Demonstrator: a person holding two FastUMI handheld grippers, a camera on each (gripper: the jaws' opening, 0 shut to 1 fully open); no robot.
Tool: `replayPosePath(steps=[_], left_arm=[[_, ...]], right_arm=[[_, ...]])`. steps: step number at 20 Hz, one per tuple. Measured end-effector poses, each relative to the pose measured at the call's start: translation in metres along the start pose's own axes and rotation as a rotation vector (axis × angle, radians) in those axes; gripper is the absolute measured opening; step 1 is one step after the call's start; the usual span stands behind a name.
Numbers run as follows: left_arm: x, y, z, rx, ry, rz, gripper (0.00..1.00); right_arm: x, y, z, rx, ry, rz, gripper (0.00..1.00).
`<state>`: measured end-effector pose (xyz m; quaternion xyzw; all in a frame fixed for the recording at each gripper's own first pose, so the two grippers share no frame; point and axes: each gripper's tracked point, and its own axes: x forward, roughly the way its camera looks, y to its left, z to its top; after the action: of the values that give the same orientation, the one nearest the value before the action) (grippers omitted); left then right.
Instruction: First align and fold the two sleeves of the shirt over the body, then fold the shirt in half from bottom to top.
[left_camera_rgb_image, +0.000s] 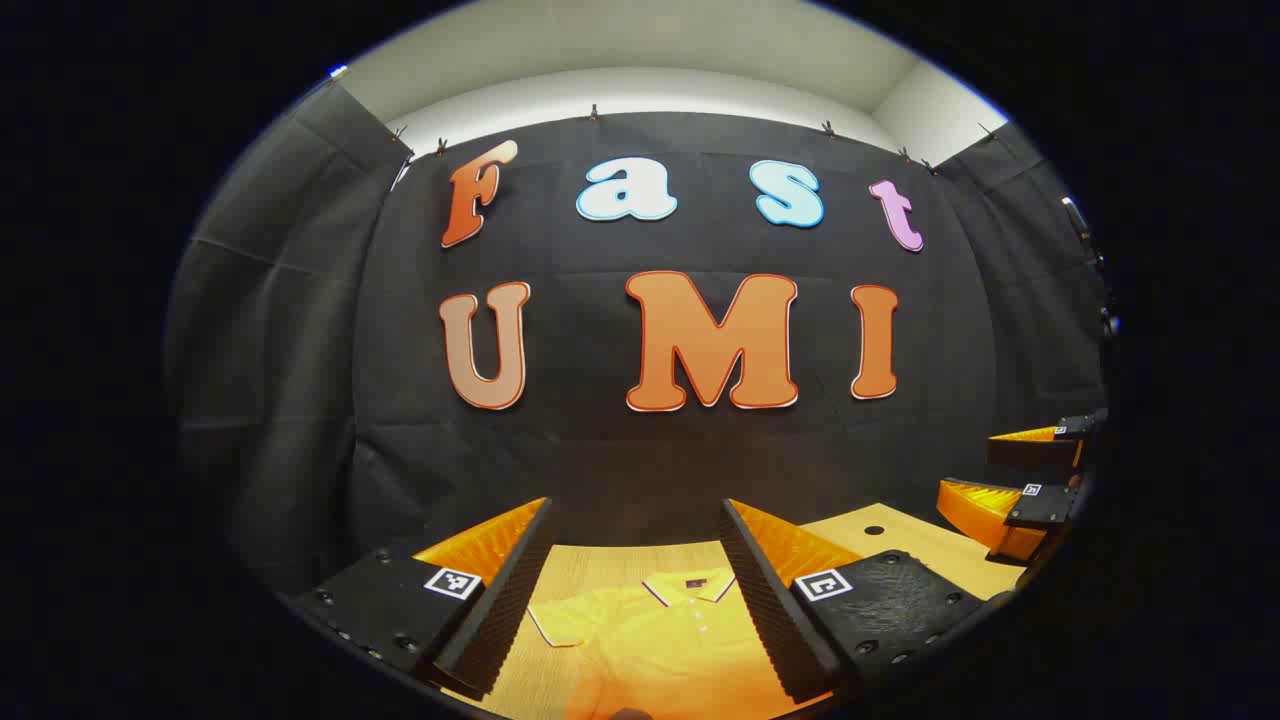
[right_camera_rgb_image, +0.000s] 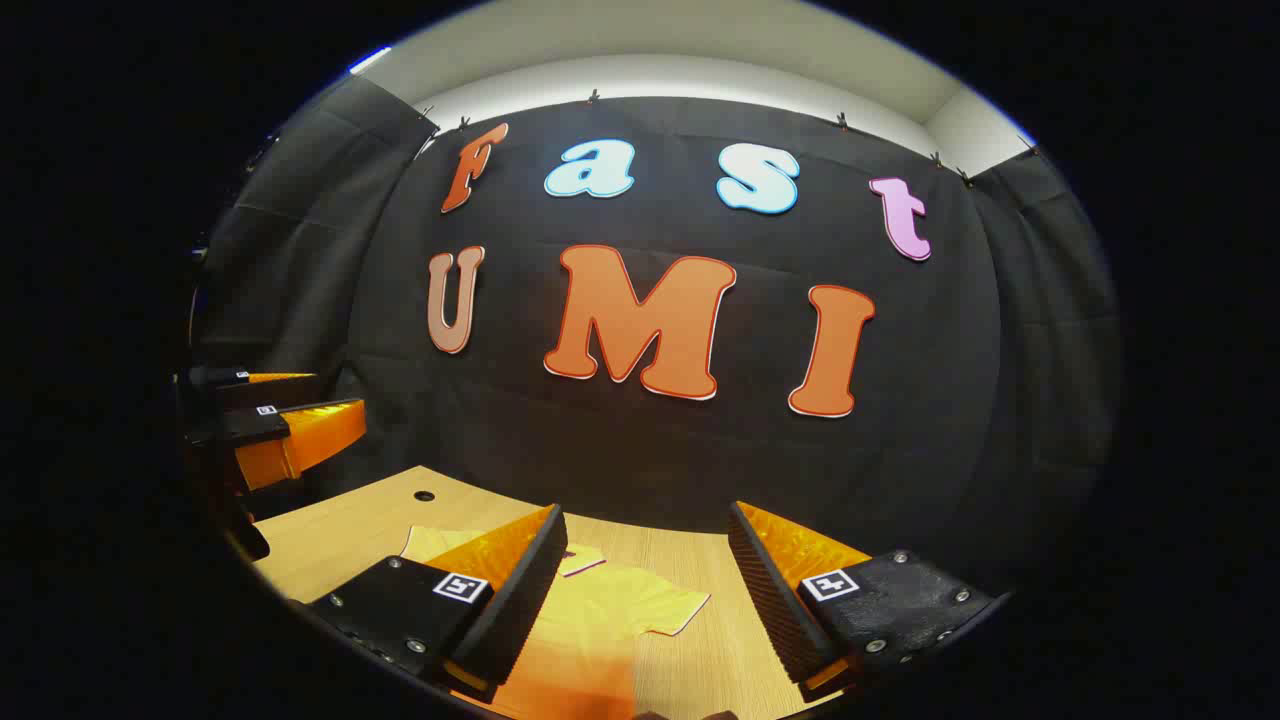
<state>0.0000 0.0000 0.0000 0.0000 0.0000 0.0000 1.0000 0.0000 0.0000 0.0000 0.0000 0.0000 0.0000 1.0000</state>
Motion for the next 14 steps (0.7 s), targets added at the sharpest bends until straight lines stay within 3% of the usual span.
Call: replayPosePath(steps=[14], left_arm=[[-0.004,-0.013,0.006,0.020,-0.023,0.028,0.97]], right_arm=[[0.017,0.004,0.002,0.030,-0.025,0.051,0.98]])
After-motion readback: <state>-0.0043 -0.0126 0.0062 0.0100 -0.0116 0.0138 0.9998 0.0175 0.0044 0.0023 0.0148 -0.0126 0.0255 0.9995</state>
